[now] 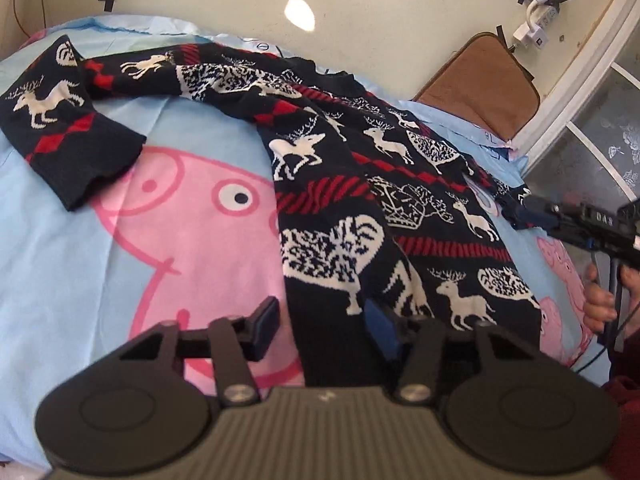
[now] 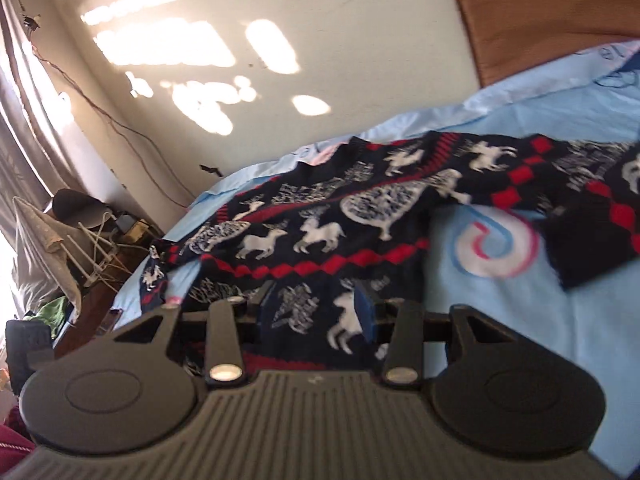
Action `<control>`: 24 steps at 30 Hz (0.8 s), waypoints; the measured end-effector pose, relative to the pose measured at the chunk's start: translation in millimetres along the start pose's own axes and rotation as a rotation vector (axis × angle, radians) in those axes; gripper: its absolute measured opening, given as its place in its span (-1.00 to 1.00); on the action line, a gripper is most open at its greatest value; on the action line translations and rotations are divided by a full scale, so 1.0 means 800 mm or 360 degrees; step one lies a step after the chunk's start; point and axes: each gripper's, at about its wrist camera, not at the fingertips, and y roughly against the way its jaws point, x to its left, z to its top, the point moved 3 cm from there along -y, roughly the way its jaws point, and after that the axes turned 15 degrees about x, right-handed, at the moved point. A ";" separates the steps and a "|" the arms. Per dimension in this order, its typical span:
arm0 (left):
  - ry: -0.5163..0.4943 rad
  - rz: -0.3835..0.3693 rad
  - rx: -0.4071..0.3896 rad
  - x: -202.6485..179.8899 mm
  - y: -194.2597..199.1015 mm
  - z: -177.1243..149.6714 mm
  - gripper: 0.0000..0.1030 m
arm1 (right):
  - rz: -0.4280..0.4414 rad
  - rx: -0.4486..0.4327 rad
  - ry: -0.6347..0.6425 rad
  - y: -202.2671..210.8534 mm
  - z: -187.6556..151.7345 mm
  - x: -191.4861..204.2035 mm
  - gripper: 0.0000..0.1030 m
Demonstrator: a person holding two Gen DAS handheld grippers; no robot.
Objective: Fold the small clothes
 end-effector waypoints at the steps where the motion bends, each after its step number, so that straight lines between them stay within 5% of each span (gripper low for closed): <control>1: 0.0020 -0.0005 0.0021 -0.001 -0.004 -0.001 -0.63 | -0.0013 -0.0004 -0.0029 0.006 -0.012 -0.010 -0.11; 2: 0.0053 0.0021 0.0010 -0.002 -0.009 0.001 -0.81 | -0.0010 -0.0002 -0.0066 0.008 -0.023 -0.017 -0.11; 7: 0.0151 0.0093 -0.0054 -0.007 0.005 0.002 -0.88 | 0.0068 0.0094 -0.0151 -0.011 -0.057 -0.035 -0.11; 11: 0.0284 0.0300 -0.0180 0.012 0.064 -0.017 -0.88 | 0.0088 0.0095 -0.0073 -0.018 -0.065 -0.030 -0.10; 14: 0.0423 0.0326 -0.0240 0.030 0.115 -0.046 -0.89 | 0.0109 0.0080 -0.0065 -0.012 -0.066 -0.031 -0.26; 18: 0.0431 0.0530 -0.0158 0.028 0.114 -0.061 -0.95 | 0.0199 0.0070 -0.0131 -0.008 -0.066 -0.042 -0.22; 20: 0.0471 0.0503 -0.0044 0.038 0.097 -0.063 -0.91 | 0.0240 0.0125 -0.0144 -0.016 -0.070 -0.042 -0.19; 22: 0.0445 0.0500 -0.0059 0.039 0.092 -0.058 -0.91 | 0.0262 0.0112 -0.0135 -0.018 -0.077 -0.038 -0.21; 23: 0.0411 0.0494 -0.0087 0.035 0.092 -0.051 -0.89 | 0.0296 0.0129 -0.0135 -0.020 -0.080 -0.034 -0.31; 24: 0.0367 0.0477 -0.0109 0.033 0.092 -0.045 -0.82 | 0.0331 0.0164 -0.0142 -0.023 -0.083 -0.031 -0.80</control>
